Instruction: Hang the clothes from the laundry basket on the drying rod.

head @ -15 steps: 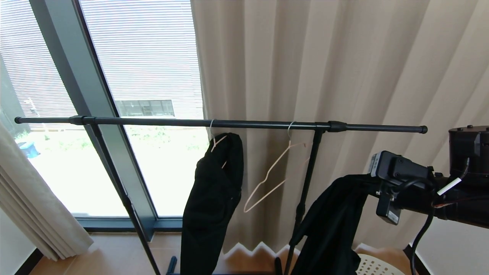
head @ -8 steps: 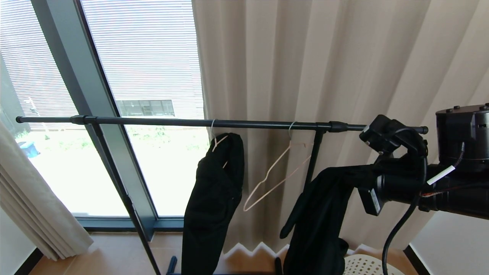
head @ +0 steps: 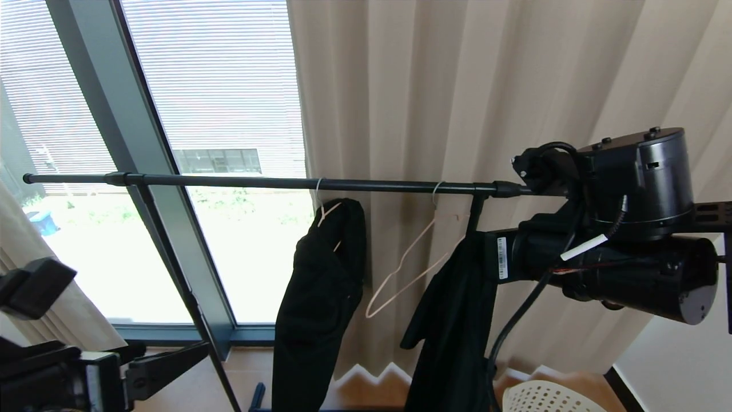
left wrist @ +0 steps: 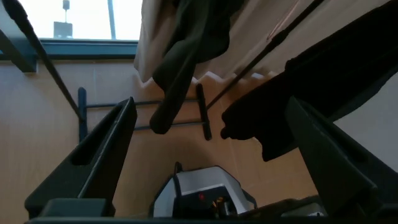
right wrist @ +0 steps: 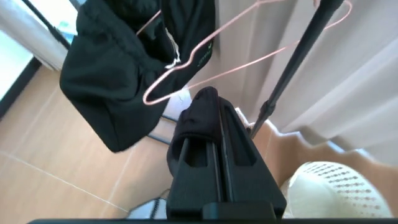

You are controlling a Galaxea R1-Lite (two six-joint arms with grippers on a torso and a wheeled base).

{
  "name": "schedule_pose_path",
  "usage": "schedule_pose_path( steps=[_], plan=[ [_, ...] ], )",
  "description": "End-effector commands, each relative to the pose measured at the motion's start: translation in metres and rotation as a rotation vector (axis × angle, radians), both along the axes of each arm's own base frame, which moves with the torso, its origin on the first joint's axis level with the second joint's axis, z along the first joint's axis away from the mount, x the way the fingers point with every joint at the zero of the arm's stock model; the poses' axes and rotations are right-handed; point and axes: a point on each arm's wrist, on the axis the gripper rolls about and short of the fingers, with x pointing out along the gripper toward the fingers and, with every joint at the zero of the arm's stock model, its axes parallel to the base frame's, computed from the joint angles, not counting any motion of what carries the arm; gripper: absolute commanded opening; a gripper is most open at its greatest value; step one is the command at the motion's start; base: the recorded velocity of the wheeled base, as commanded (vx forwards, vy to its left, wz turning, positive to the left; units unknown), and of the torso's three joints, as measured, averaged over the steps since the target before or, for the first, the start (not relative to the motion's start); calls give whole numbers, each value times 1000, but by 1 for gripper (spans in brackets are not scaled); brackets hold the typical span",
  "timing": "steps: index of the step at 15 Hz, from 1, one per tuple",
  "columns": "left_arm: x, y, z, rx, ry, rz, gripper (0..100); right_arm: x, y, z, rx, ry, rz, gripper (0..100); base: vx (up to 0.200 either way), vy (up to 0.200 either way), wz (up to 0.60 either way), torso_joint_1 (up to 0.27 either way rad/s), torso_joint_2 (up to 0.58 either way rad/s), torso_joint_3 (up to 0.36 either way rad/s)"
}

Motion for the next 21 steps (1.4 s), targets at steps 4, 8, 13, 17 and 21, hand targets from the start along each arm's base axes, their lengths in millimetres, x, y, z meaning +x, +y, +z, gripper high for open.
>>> schedule_pose_path(
  steps=[4,8,13,17,21],
  plan=[
    [64,-111,-11,-12,128,-202,100,12,30,-19,-34,14,-59,0,0,0,0,0,0,0],
    [84,-168,-18,-23,150,-195,100,9,29,-16,-24,9,-51,0,0,0,0,0,0,0],
    [94,-207,-25,-37,149,-230,100,5,36,-17,-27,11,-23,0,0,0,0,0,0,0],
    [101,-225,-37,-36,151,-247,100,0,41,-19,-33,17,-2,0,0,0,0,0,0,0],
    [109,-228,-42,-28,124,-201,100,-3,42,-16,-27,9,5,0,0,0,0,0,0,0]
  ],
)
